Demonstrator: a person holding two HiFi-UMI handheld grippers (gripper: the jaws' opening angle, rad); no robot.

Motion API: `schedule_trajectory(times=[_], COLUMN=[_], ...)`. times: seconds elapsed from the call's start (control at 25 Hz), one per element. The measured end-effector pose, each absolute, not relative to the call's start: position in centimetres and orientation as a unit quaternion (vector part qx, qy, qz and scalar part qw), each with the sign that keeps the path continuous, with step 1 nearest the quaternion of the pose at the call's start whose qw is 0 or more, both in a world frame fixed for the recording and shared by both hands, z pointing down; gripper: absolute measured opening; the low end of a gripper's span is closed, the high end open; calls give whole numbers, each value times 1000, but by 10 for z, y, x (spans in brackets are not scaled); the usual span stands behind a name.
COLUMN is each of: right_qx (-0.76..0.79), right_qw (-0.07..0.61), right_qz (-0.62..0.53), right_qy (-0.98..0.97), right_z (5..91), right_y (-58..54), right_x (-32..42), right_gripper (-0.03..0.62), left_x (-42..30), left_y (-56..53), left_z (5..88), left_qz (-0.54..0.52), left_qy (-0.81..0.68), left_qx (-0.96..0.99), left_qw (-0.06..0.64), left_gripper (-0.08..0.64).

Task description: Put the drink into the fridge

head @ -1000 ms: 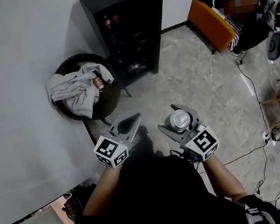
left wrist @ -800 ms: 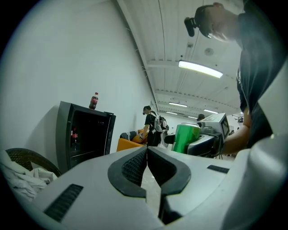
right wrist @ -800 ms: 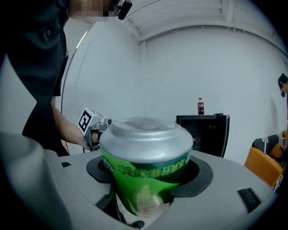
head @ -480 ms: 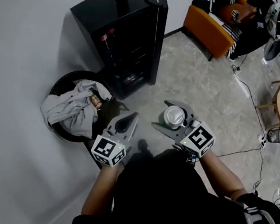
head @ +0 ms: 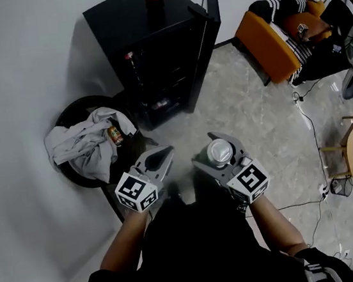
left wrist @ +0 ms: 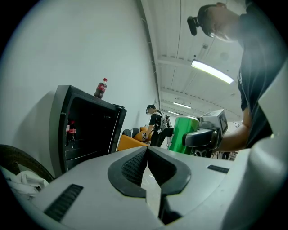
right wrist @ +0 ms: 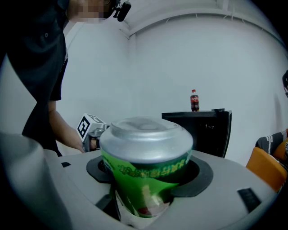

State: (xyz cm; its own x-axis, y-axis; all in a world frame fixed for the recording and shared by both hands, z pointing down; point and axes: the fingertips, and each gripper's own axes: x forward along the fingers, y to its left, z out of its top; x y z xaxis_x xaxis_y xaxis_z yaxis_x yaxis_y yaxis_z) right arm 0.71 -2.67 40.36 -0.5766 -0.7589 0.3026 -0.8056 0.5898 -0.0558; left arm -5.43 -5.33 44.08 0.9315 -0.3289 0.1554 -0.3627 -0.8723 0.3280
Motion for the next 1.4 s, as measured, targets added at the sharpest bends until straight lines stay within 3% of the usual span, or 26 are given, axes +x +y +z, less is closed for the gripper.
schedule_trajectory(times=[0.6,1.4], right_qx=[351,408], right_qw=[135,93], right_qz=[96,42], right_qy=[-922,-907], right_z=[437,561], right_y=[-167,-356], right_x=[111,73], right_gripper=[331,331], left_x=[20,12], left_y=[-176,-340], left_z=[487,589], left_qz=[88,53], left_qy=[-330,-451], left_qx=[925,882], left_qw=[166,123], left_gripper=[11,11])
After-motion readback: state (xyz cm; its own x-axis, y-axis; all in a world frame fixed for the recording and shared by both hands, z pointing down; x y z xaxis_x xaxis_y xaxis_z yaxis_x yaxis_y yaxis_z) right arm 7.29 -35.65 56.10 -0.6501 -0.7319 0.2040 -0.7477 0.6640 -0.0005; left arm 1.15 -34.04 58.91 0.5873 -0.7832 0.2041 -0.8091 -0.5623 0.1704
